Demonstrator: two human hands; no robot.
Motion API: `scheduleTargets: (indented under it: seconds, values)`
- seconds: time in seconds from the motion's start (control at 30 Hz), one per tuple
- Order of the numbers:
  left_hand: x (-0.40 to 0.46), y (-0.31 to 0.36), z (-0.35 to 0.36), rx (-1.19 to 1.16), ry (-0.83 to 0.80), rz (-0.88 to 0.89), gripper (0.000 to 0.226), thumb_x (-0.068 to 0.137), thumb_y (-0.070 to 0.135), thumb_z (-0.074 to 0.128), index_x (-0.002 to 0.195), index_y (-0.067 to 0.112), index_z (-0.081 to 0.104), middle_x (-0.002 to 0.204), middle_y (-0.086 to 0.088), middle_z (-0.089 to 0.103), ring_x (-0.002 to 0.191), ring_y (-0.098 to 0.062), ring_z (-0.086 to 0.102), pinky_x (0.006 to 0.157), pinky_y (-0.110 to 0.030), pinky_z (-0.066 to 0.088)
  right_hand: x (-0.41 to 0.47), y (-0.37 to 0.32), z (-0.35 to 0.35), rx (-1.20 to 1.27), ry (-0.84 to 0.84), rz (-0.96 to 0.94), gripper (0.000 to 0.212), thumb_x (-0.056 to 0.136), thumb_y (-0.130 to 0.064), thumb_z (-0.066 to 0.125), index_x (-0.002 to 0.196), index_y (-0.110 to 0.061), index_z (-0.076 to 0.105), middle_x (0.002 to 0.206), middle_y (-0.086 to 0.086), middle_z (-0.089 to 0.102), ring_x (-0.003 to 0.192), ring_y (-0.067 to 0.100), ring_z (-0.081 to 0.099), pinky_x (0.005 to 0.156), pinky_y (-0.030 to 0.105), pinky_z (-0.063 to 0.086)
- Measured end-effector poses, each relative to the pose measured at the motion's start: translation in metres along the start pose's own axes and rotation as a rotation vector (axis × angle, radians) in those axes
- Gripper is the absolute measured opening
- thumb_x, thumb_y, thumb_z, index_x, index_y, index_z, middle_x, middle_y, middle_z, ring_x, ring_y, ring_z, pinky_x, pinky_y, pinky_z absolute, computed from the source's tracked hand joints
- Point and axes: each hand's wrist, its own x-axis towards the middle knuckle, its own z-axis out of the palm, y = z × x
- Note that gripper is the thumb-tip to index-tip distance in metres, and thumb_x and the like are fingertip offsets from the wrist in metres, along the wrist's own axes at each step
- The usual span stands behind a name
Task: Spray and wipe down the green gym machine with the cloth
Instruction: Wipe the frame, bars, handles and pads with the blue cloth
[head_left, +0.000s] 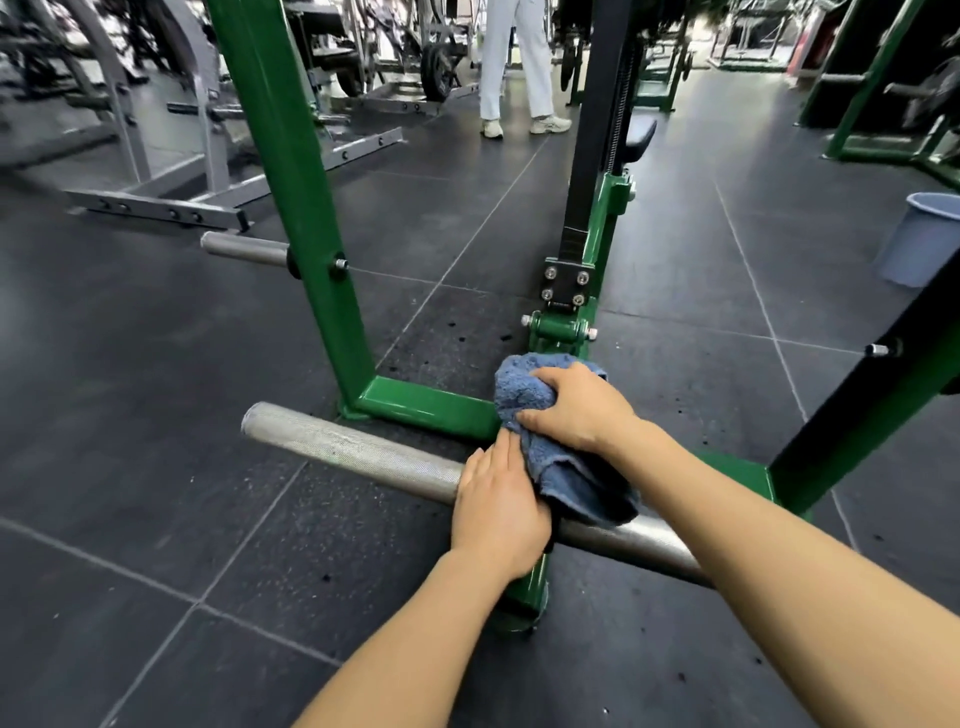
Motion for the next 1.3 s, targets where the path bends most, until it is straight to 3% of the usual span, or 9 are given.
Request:
scheduleTargets:
  seconds: [0.3, 0.53, 0.63, 0.7, 0.83, 0.93, 1.03, 1.1, 1.3]
  values:
    - [0.004, -0.001, 0.002, 0.057, 0.035, 0.000, 0.062, 0.090, 0.033, 0.044, 0.146, 0.010, 0.030, 0.143, -0.009, 0.043, 0.124, -0.028, 0.042, 0.109, -0.037, 0.029, 0.031, -0.010, 0.007, -0.166, 0.140, 0.055, 0.053, 0.083, -0.051, 0.057, 0.124, -0.017, 0.050, 0.128, 0.014, 0.044, 0.121, 0.036, 0.044, 0.091, 0.044, 0.042]
    - [-0.004, 0.003, -0.004, 0.024, -0.009, -0.045, 0.080, 0.090, 0.025, 0.046, 0.154, 0.007, 0.001, 0.161, -0.006, 0.012, 0.147, -0.020, 0.014, 0.121, -0.034, 0.008, -0.002, 0.014, 0.009, 0.030, 0.085, -0.086, 0.044, 0.083, -0.043, 0.057, 0.118, -0.018, 0.049, 0.115, 0.012, 0.058, 0.101, 0.031, 0.055, 0.074, 0.035, 0.043]
    - [-0.004, 0.003, -0.001, 0.003, 0.019, -0.044, 0.080, 0.091, 0.028, 0.044, 0.154, 0.010, -0.002, 0.162, -0.003, 0.009, 0.148, -0.015, 0.011, 0.121, -0.034, 0.005, 0.003, 0.004, 0.011, -0.102, 0.122, -0.029, 0.048, 0.088, -0.044, 0.052, 0.128, -0.019, 0.045, 0.127, 0.015, 0.049, 0.114, 0.035, 0.050, 0.085, 0.042, 0.043]
    - [-0.003, 0.002, 0.002, -0.011, 0.018, -0.069, 0.078, 0.091, 0.033, 0.040, 0.155, 0.012, 0.002, 0.161, -0.002, 0.013, 0.147, -0.015, 0.014, 0.121, -0.034, 0.007, 0.014, -0.005, 0.011, -0.179, 0.142, 0.019, 0.048, 0.088, -0.042, 0.052, 0.128, -0.016, 0.044, 0.130, 0.016, 0.044, 0.121, 0.037, 0.044, 0.092, 0.045, 0.039]
    - [-0.002, 0.001, 0.002, 0.023, 0.023, -0.094, 0.076, 0.083, 0.040, 0.036, 0.151, 0.012, 0.019, 0.143, -0.005, 0.046, 0.130, -0.026, 0.041, 0.115, -0.038, 0.024, 0.026, -0.014, 0.014, -0.254, 0.190, 0.010, 0.045, 0.087, -0.042, 0.053, 0.123, -0.016, 0.049, 0.129, 0.013, 0.045, 0.120, 0.035, 0.043, 0.096, 0.044, 0.035]
    - [0.008, 0.004, -0.004, -0.024, -0.018, -0.190, 0.079, 0.084, 0.037, 0.048, 0.152, 0.014, 0.014, 0.140, -0.004, 0.050, 0.131, -0.026, 0.042, 0.118, -0.041, 0.017, 0.013, 0.001, 0.014, -0.149, 0.199, -0.063, 0.036, 0.088, -0.043, 0.048, 0.111, -0.015, 0.052, 0.121, 0.013, 0.051, 0.111, 0.035, 0.050, 0.087, 0.042, 0.040]
    - [0.023, 0.008, -0.007, 0.132, -0.041, -0.193, 0.073, 0.082, 0.051, 0.050, 0.144, 0.020, 0.028, 0.130, -0.003, 0.054, 0.127, -0.024, 0.046, 0.116, -0.047, 0.018, -0.013, 0.022, 0.018, 0.131, 0.211, -0.062, 0.022, 0.086, -0.040, 0.050, 0.089, -0.018, 0.045, 0.100, 0.009, 0.056, 0.094, 0.033, 0.056, 0.072, 0.037, 0.041]
    - [0.028, 0.010, -0.005, 0.197, -0.064, -0.210, 0.076, 0.081, 0.057, 0.049, 0.145, 0.022, 0.027, 0.129, -0.004, 0.052, 0.127, -0.025, 0.044, 0.117, -0.051, 0.013, -0.020, 0.029, 0.015, 0.115, 0.226, -0.025, 0.021, 0.085, -0.039, 0.052, 0.089, -0.019, 0.048, 0.092, 0.007, 0.053, 0.090, 0.034, 0.056, 0.070, 0.036, 0.040]
    - [0.028, 0.009, 0.003, 0.197, -0.004, -0.264, 0.082, 0.088, 0.067, 0.038, 0.153, 0.023, 0.016, 0.157, 0.001, 0.025, 0.149, -0.020, 0.004, 0.116, -0.058, -0.005, 0.009, 0.026, -0.001, -0.232, 0.688, -0.126, 0.036, 0.070, -0.026, 0.068, 0.106, -0.017, 0.064, 0.095, 0.015, 0.054, 0.086, 0.036, 0.051, 0.072, 0.039, 0.034]
